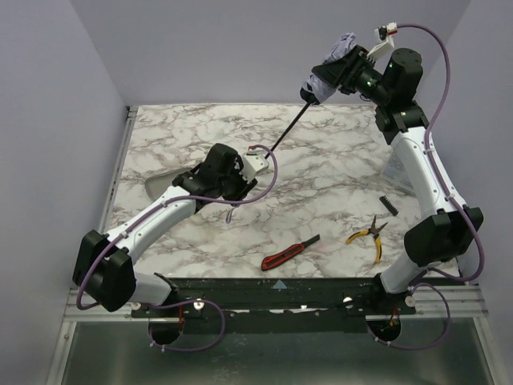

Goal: Open the umbrella

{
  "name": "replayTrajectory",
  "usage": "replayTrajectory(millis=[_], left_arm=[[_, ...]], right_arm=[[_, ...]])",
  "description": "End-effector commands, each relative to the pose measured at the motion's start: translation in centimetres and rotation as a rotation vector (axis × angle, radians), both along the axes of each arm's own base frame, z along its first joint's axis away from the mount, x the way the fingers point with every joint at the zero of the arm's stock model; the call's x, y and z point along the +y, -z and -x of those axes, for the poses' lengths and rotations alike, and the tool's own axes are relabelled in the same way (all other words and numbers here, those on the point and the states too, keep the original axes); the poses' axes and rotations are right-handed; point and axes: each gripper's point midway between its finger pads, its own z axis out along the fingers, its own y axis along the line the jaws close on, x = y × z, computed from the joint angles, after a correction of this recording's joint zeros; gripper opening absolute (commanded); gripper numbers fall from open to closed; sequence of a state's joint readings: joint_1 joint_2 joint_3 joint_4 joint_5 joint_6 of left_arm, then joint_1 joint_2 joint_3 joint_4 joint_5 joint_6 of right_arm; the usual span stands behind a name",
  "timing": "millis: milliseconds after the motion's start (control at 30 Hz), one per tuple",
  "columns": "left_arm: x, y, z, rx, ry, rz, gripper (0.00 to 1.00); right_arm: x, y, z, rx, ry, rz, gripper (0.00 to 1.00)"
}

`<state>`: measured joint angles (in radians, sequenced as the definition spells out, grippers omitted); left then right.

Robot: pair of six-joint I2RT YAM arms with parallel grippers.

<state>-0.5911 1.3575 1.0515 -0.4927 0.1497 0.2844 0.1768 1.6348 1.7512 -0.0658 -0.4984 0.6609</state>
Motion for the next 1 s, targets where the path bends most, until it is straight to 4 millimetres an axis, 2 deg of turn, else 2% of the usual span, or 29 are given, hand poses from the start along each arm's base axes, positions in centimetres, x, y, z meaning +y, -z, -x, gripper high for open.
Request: replayTrajectory(millis=[0,133,200,300,400,533,700,833,967], left_arm=[[3.2,4.3,4.2,0.176,0.003,-0.141,0.39],[3.6,5.1,5.0,0.204,0.010,-0.154,0.38],[3.6,5.1,5.3,0.214,0.009,-0.148,0.38],[2.3,3.0,4.3,0.183,0.005,-0.085,0.42],[-0.4,-2.1,2.7,0.112,0.025,0.051,0.54],[-3.2,-9.3,1.6,0.019,0.073,0.218,0.70],[-5.3,-17.4,0.9,-0.138,0.147,0.383,0.84],[-6.9,-22.0,-0.1,-0.217,0.179,0.485,0.88],[-8.8,-23.9,-1.7,-0.210,0.175,0.524,0.89]], right_arm=[[-4.0,-8.7,-0.4,-0.258,0.126,-0.075,0.00],[-5.0,-9.4,-0.7,-0.278,0.145,-0.082,0.00],[-4.7,-9.2,-0.6,-0.274,0.123,-0.082,0.00],[-3.3,-7.4,0.2,-0.230,0.024,-0.105,0.00],[-0.9,-4.4,1.7,-0.174,-0.086,-0.119,0.00],[2.0,-1.8,4.3,-0.126,-0.201,-0.135,0.00],[3.3,-1.5,6.9,-0.169,-0.265,-0.166,0.00],[4.1,-1.7,8.3,-0.204,-0.301,-0.188,0.00],[5.0,-2.1,9.7,-0.243,-0.335,-0.190,0.00]])
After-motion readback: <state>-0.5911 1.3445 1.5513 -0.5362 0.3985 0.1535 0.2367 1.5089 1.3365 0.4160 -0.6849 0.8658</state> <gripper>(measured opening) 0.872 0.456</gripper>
